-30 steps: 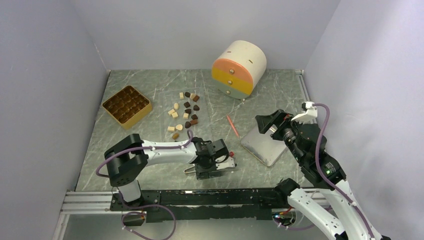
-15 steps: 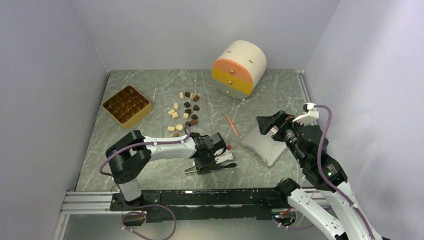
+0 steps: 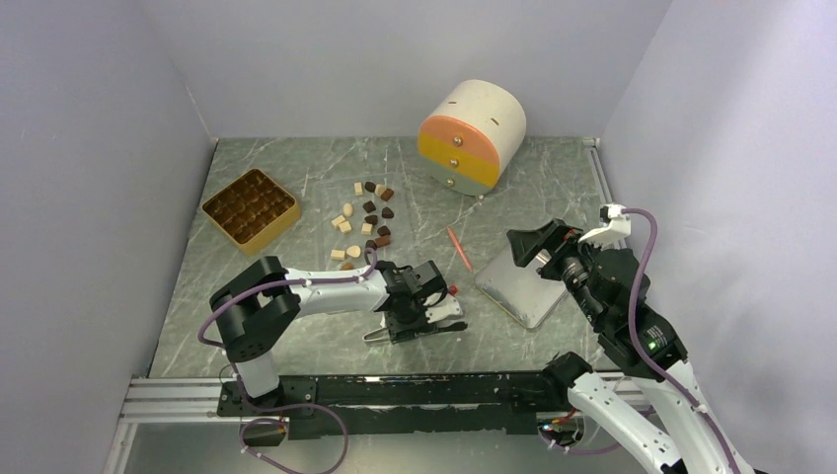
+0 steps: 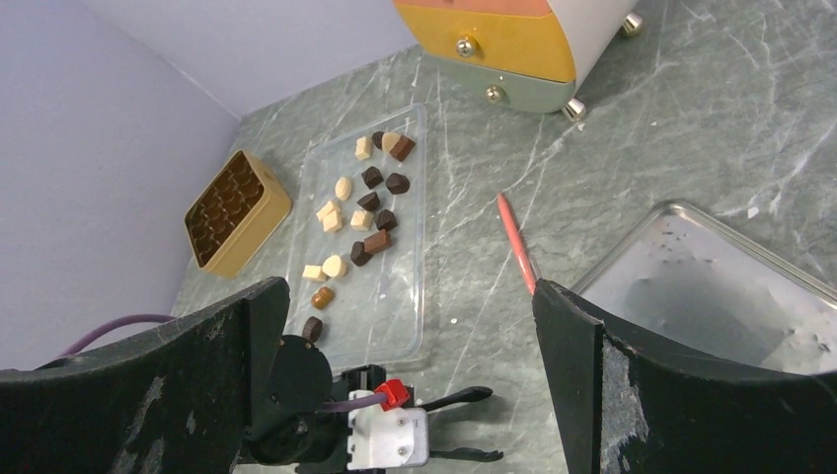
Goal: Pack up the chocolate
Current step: Pick up the clamp from the center of the board.
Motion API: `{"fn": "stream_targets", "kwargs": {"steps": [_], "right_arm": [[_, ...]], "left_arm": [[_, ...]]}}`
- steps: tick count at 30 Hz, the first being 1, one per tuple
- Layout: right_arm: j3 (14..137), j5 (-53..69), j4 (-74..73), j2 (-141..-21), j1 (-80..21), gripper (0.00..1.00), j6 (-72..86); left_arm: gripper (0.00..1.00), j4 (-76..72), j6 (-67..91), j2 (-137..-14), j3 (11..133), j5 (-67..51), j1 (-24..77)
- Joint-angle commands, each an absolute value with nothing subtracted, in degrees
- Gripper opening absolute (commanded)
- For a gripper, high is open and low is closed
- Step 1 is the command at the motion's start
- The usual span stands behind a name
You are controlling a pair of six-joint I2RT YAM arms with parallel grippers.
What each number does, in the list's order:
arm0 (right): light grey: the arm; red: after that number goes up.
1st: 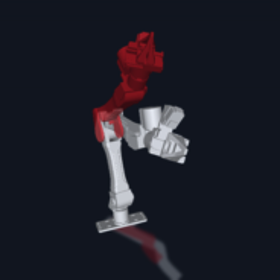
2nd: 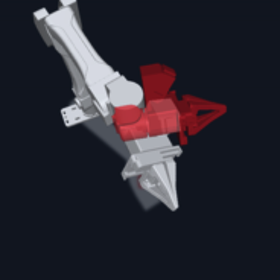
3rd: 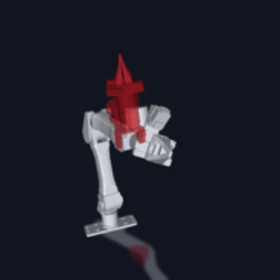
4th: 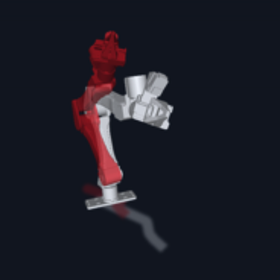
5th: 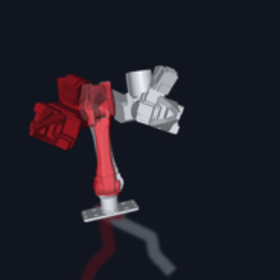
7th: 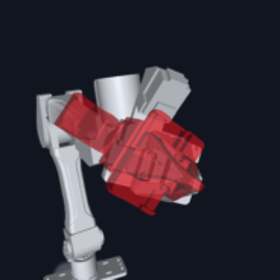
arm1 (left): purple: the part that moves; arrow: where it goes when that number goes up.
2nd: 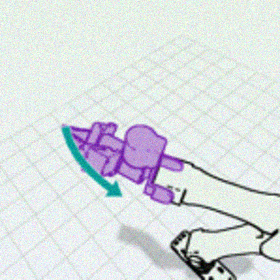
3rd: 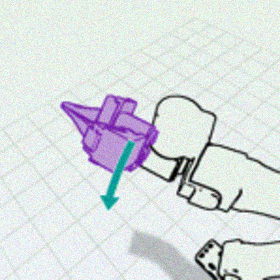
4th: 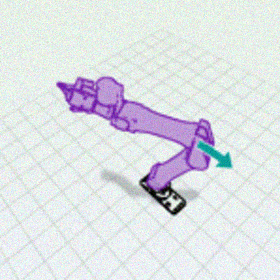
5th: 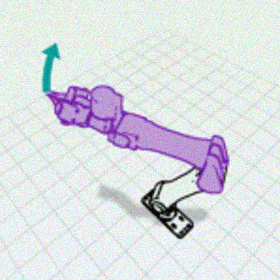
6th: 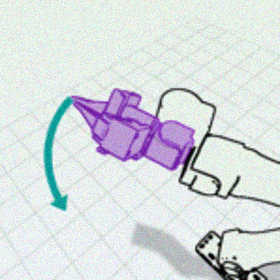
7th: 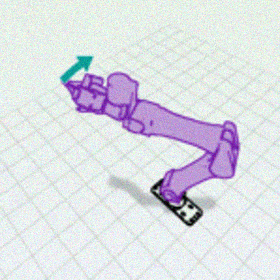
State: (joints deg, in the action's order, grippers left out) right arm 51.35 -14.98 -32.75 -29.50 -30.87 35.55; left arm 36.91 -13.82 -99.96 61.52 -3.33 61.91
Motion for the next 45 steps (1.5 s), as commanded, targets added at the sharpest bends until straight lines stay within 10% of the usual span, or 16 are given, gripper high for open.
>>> {"fn": "stream_targets", "kwargs": {"steps": [1,23,35,45], "right_arm": [[51.0,-15.7,-31.3,-28.9,-31.1,1.00,35.3],[47.2,-10.3,-30.7,-30.8,-31.1,0.95,42.0],[41.6,4.8,-22.3,-37.1,-31.1,0.28,46.6],[35.3,14.0,-13.0,-42.1,-31.1,0.17,50.1]], "left_arm": [[0.56,35.4,-13.7,-101.1,62.2,-5.0,61.6],[0.41,38.0,-8.0,-89.3,67.8,-4.9,61.5],[0.37,36.4,-5.2,-80.9,68.4,-1.8,61.5],[0.33,33.8,-3.3,-75.9,68.7,-3.8,61.5]]}}
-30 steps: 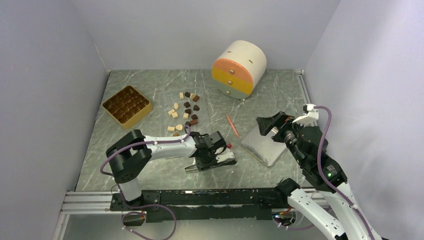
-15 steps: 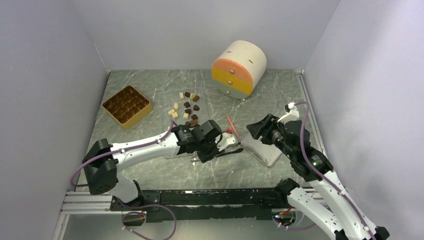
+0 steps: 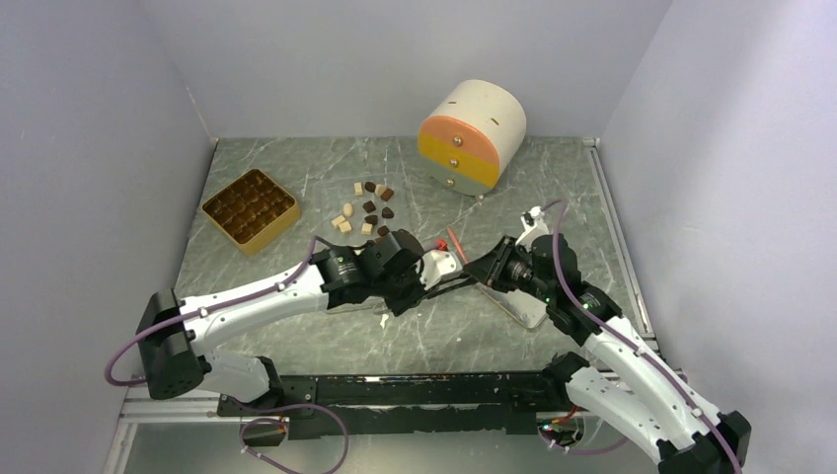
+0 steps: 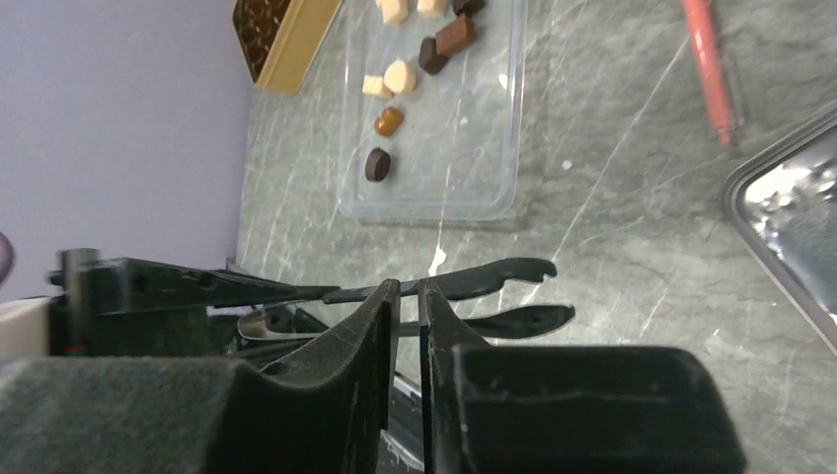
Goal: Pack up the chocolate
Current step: Pick up the clamp from the center of the board.
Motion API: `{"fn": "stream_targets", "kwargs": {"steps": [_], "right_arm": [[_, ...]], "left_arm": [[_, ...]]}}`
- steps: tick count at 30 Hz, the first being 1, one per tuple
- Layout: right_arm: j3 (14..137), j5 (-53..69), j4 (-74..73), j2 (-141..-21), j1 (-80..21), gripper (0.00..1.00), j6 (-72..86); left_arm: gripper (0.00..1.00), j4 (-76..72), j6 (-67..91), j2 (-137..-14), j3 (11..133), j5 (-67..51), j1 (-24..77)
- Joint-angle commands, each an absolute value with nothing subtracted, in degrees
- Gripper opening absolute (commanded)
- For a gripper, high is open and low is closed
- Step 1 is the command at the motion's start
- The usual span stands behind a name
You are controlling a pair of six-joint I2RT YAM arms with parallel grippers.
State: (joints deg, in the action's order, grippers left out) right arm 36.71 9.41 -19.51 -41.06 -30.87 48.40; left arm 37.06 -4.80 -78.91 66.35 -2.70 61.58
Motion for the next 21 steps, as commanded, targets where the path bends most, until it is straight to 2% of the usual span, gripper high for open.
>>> {"fn": "stream_targets", "kwargs": {"steps": [1,14,17,21], "right_arm": [[34.8,14.4,-12.6,-42.5,-31.2,0.17,50.1],[32.8,13.9,-13.1,-44.5,-31.1,0.17,50.1],[33.4,13.0,-14.2,-44.4,-31.1,0.23,49.9],[35.5,10.1,-17.4,-43.9,-31.1,0.37,48.8]], "left_arm": [[0.34,33.6,-3.0,-75.4,68.7,-3.9,61.4],[0.32,32.8,-1.1,-74.2,69.4,-3.6,61.4],[0.34,32.9,-0.4,-74.3,69.3,-1.2,61.4],[0.34,34.3,2.5,-74.9,69.7,3.1,61.3]]}}
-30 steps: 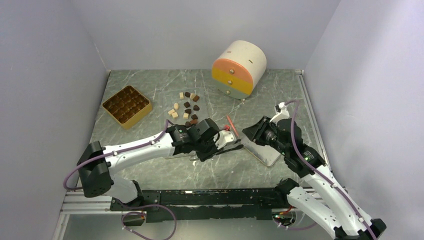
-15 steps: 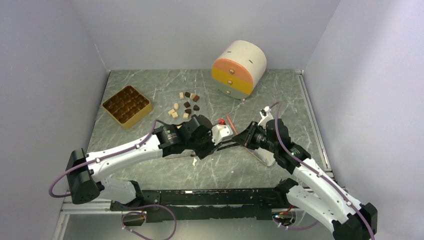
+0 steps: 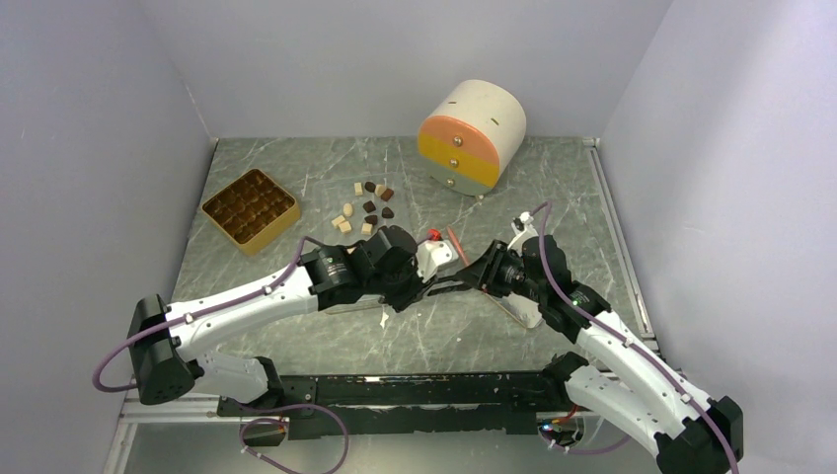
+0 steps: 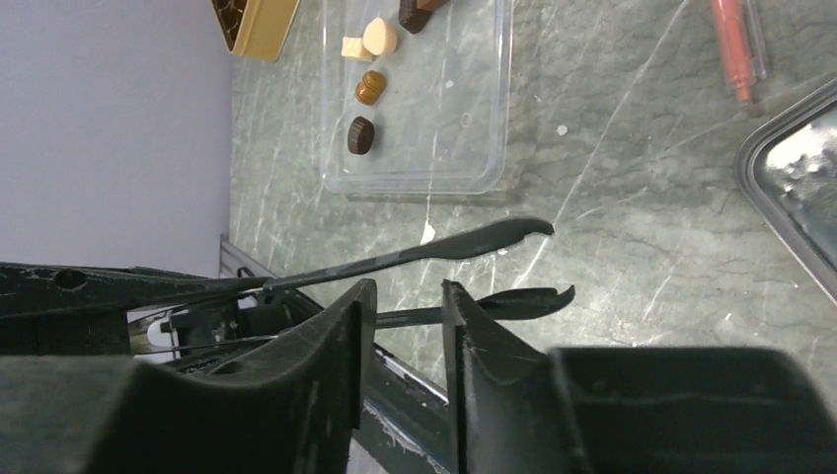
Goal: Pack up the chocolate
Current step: Pick up the clamp from the center of the board.
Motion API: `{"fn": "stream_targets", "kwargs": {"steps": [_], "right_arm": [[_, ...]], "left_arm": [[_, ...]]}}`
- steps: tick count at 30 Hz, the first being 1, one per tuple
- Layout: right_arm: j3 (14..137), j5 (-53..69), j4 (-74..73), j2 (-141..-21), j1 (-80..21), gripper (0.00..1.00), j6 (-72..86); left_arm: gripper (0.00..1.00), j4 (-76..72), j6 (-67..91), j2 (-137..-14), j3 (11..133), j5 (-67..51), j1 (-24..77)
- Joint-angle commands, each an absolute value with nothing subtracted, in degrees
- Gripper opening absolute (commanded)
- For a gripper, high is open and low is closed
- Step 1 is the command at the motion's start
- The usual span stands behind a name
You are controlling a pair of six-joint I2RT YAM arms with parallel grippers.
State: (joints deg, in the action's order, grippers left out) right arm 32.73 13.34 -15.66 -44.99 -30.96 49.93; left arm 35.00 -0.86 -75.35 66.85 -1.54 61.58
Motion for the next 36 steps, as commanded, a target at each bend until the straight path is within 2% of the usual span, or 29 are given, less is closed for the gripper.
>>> {"fn": "stream_targets", "kwargs": {"steps": [1,5,11,17,23,27,36], "right_arm": [[36.4,8.7,-18.6,-43.5,-31.1,0.44,48.6],[39.4,1.6,-24.3,-41.9,-31.1,0.74,47.9],[40.9,-2.0,-26.4,-39.6,-31.1,0.95,47.9],[40.7,-2.3,-27.0,-39.6,-31.1,1.00,47.7],[40.8,-4.0,-29.0,-39.0,-31.1,1.00,47.6],[41.2,-4.5,-29.3,-38.3,-31.1,1.00,47.3],[41.4,-4.6,-29.2,-38.1,-31.1,1.00,46.9]], "left_arm": [[0.34,34.7,3.2,-75.3,69.7,4.3,61.3],[0.36,36.0,6.0,-75.6,69.9,8.9,60.8],[0.40,36.3,10.0,-74.7,69.0,12.9,58.0],[0.40,37.0,14.2,-74.1,68.1,12.7,50.7],[0.40,40.9,18.0,-73.5,67.5,16.5,44.0],[0.41,45.0,20.6,-72.9,67.0,14.4,38.9],[0.43,52.8,25.5,-68.9,64.7,16.5,37.0]]}}
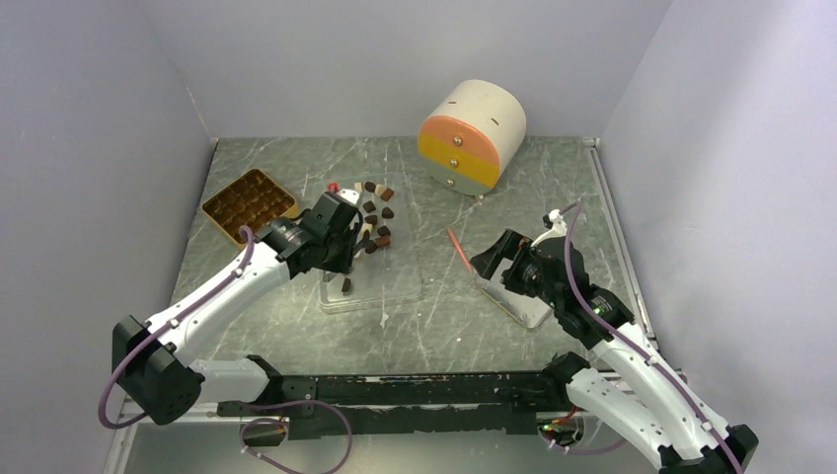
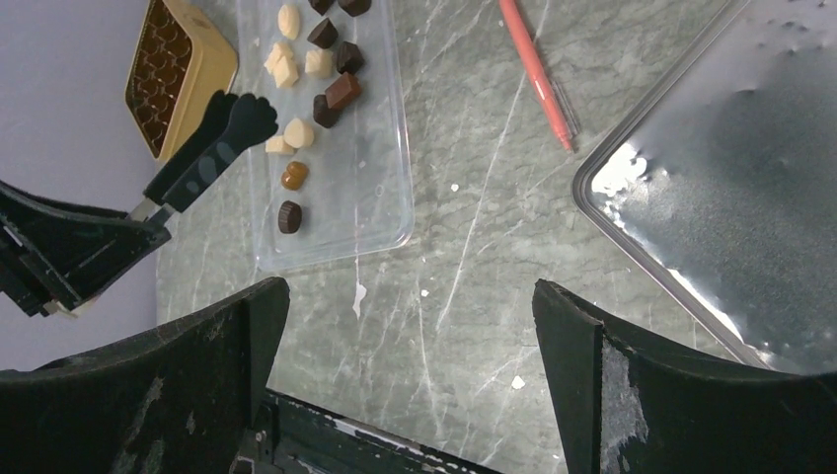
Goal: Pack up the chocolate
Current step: Pick up the clamp from the center of the board, then pick up the fake chocolate from the plate.
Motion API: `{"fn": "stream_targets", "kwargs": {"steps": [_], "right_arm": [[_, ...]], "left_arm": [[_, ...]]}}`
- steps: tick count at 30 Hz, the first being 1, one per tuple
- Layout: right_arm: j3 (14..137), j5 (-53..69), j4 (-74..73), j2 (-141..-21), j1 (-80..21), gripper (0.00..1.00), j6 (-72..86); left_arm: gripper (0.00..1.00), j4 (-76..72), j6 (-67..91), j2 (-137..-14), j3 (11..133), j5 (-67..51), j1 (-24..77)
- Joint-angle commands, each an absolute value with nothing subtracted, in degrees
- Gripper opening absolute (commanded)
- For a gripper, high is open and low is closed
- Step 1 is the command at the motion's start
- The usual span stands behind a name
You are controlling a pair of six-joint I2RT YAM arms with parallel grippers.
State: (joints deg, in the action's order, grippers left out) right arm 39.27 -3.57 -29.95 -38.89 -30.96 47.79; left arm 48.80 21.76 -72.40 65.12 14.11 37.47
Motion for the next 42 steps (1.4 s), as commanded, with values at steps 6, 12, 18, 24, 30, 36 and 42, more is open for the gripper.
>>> {"fn": "stream_targets", "kwargs": {"steps": [6,12,18,24,30,36,42], "right_arm": [[41.3,-4.9,-29.9,-38.0,-31.1,1.00,46.5],[40.5,-4.8,-28.9,-37.5,-31.2,1.00,46.8],[40.4,-4.6,-29.0,-37.8,-31.1,1.00,46.5],[40.2,-5.2,-29.4,-37.3,-31.2,1.00,46.5],[39.6,-4.3,-28.3,-37.6,-31.1,1.00,46.8],[39.7,-4.3,-28.5,-37.4,-31.1,1.00,46.7],[39.1,-4.1,-28.5,-37.3,-31.1,1.00,46.9]], "left_arm": [[0.42,57.9,27.2,-66.4,62.5,13.0,37.0],[0.42,59.7,28.4,-65.0,60.6,11.4,37.0],[0.39,59.2,28.2,-65.1,59.9,8.5,37.0],[0.39,59.8,27.7,-66.4,58.6,6.2,37.0],[0.38,58.7,27.9,-66.3,57.1,6.0,37.0],[0.32,57.8,27.5,-66.2,55.9,8.8,37.0],[0.23,56.4,27.5,-64.9,56.6,9.1,37.0]]}}
